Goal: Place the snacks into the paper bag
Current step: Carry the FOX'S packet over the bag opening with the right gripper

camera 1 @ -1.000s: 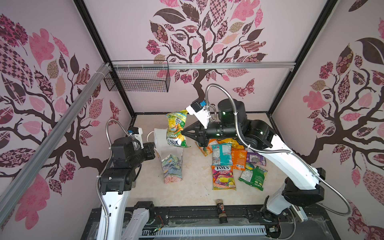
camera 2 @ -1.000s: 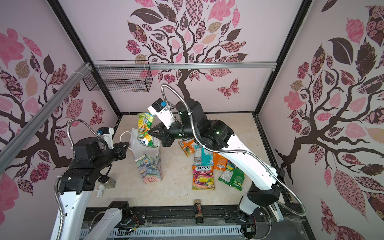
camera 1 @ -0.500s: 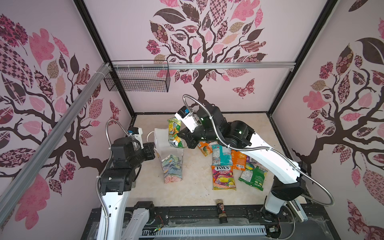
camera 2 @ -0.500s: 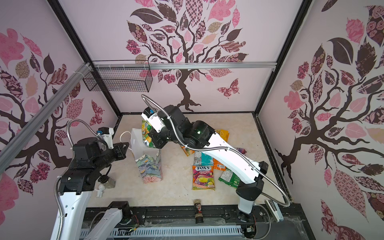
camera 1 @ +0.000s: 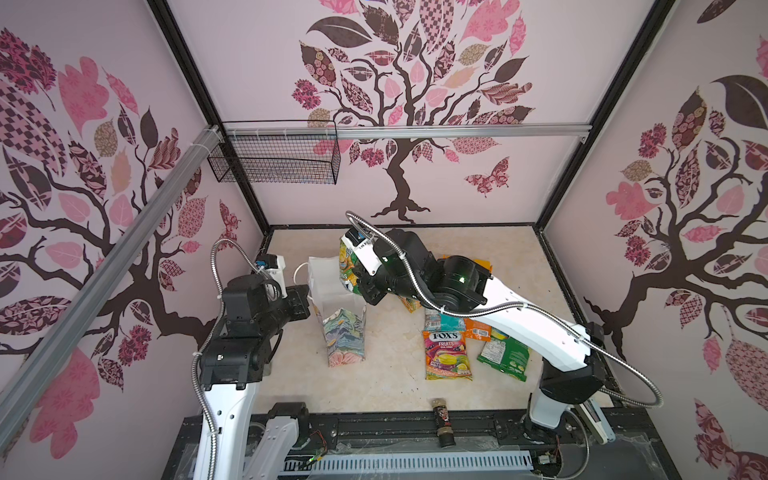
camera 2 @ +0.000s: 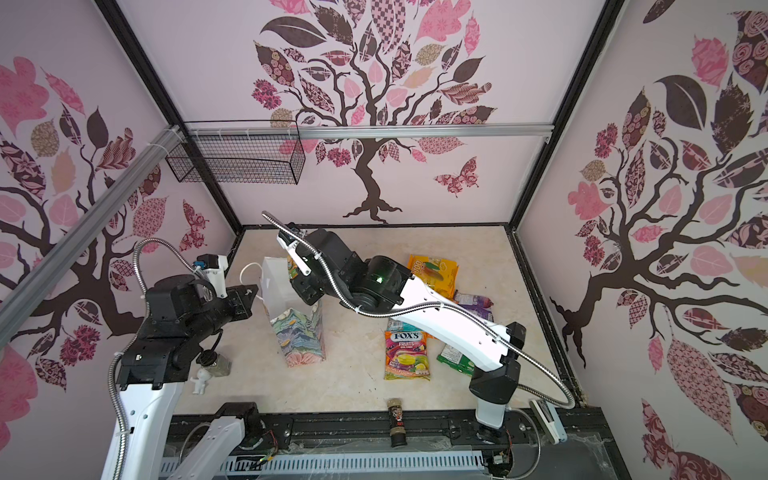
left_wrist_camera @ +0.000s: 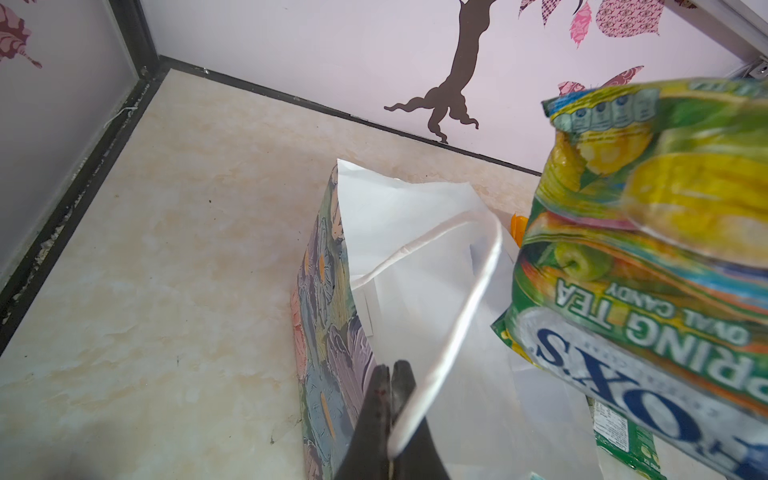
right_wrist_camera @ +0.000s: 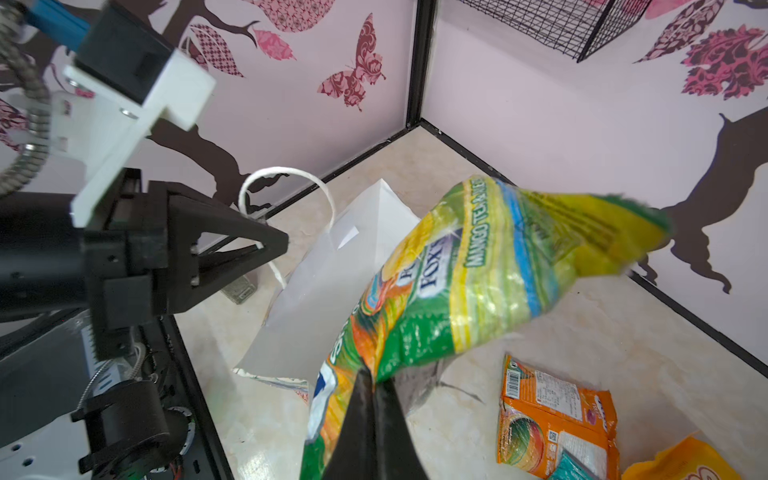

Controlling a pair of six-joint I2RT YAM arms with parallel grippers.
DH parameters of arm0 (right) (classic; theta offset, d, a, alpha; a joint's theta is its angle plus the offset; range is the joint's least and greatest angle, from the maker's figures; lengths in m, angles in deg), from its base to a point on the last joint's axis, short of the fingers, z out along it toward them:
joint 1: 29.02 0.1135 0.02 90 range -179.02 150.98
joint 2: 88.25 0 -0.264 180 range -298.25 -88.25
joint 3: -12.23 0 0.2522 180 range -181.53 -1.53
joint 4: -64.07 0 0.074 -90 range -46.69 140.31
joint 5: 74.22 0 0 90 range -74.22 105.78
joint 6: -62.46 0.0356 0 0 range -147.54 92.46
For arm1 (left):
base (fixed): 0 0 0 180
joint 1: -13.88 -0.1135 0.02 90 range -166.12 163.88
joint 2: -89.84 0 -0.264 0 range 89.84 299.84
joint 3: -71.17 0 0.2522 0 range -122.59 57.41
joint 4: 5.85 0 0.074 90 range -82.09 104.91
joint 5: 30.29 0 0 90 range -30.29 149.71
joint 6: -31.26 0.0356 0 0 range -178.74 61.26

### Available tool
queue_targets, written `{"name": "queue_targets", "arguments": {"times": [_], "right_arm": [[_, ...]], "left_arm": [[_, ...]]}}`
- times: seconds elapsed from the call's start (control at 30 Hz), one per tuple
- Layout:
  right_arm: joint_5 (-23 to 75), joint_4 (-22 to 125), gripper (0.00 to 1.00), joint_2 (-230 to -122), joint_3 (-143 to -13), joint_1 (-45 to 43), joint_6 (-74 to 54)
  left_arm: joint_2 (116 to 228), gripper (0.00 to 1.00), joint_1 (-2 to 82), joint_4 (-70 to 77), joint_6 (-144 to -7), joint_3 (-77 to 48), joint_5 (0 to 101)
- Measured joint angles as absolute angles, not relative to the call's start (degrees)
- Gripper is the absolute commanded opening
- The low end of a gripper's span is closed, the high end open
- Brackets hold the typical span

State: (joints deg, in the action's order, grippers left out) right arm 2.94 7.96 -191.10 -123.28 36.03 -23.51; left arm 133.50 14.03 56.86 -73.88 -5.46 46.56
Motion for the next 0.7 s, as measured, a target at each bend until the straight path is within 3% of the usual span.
{"name": "queue_targets", "arguments": {"times": [0.7], "right_arm": [[-0.3, 12.6, 0.0, -192.9, -117.0, 36.0, -23.7]], "left_arm": [[133.5, 0.0, 14.0, 56.9, -73.5, -5.5, 47.1]]}}
